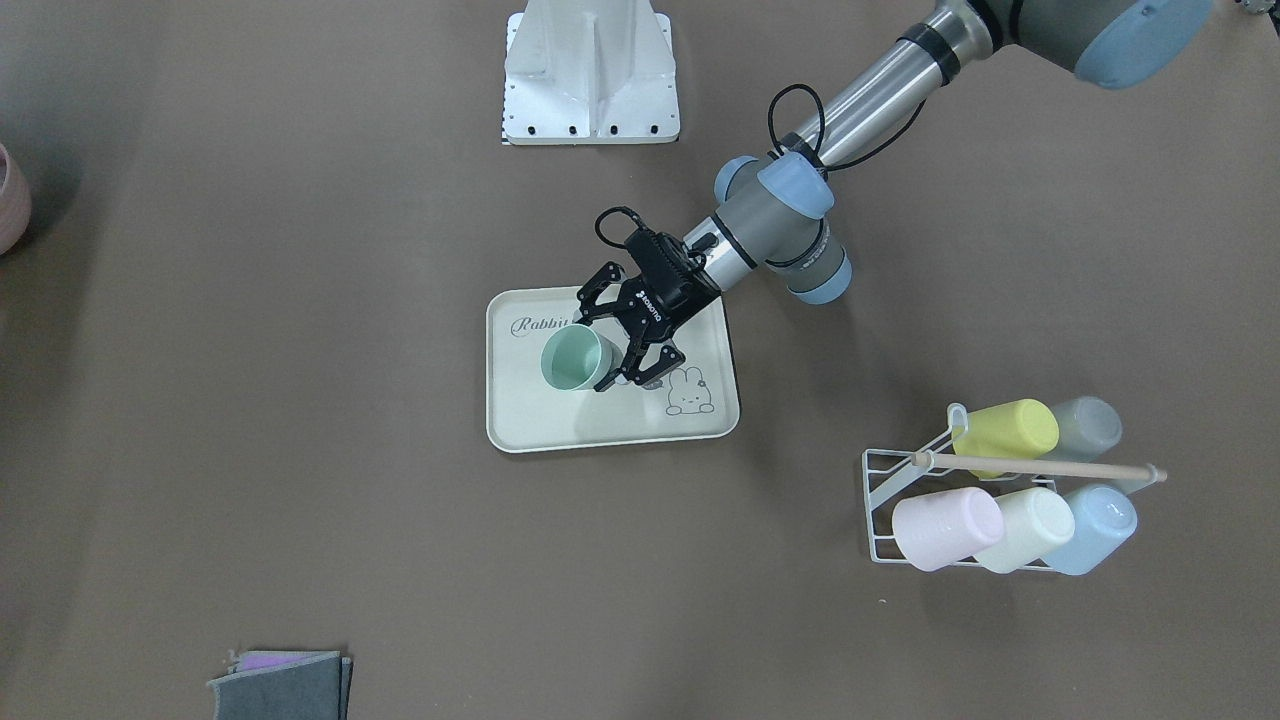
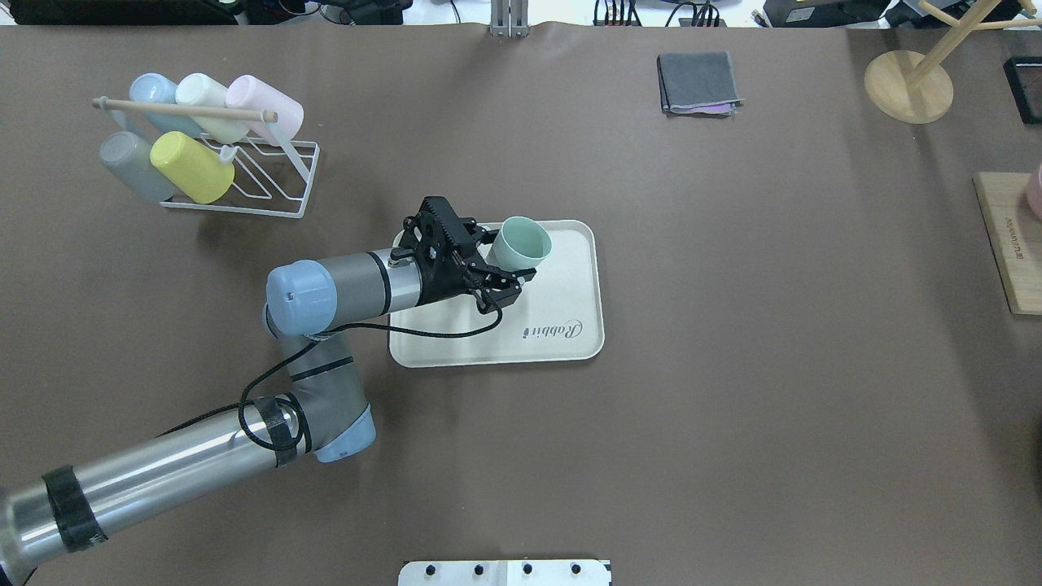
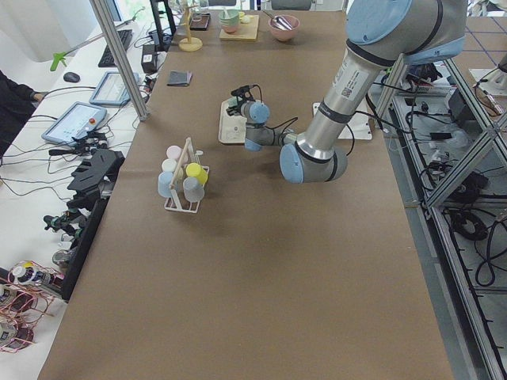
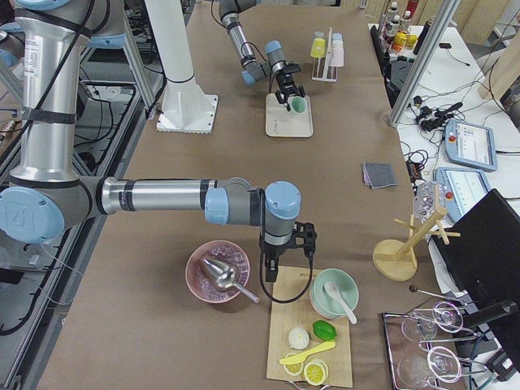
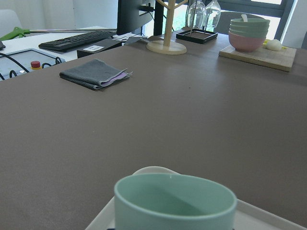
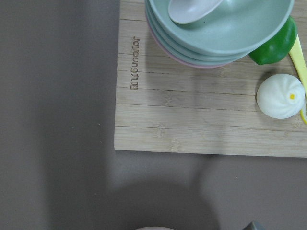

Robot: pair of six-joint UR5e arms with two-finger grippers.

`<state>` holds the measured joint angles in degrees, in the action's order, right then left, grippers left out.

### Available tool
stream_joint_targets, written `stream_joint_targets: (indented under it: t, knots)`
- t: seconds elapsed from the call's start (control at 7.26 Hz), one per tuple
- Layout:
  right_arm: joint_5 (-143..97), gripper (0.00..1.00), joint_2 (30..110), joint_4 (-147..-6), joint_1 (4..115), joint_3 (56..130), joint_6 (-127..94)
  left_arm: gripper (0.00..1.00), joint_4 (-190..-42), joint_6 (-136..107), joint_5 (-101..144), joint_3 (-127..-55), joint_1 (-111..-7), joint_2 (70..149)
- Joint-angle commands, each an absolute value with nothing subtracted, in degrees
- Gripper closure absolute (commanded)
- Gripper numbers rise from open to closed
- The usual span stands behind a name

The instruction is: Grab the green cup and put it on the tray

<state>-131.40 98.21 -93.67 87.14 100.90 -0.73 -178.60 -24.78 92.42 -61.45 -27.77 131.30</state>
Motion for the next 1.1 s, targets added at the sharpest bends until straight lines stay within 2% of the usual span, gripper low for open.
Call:
stream_joint_targets:
  t: [0.0, 0.55, 0.96]
  knots:
    - [-132.0, 0.00, 98.3, -93.6, 87.5, 100.5, -0.7, 0.02, -178.6, -24.1, 92.5, -61.8, -27.8, 131.3]
    - [-131.9, 0.00, 98.0, -93.6, 87.8, 100.6, -0.7, 0.02, -178.5, -24.1, 92.6, -63.9, -27.8, 131.3]
    - [-132.0, 0.00, 97.8, -93.6, 88.0, 100.5, -0.8, 0.02, -168.1, -25.0, 92.2, -75.4, -28.0, 131.8]
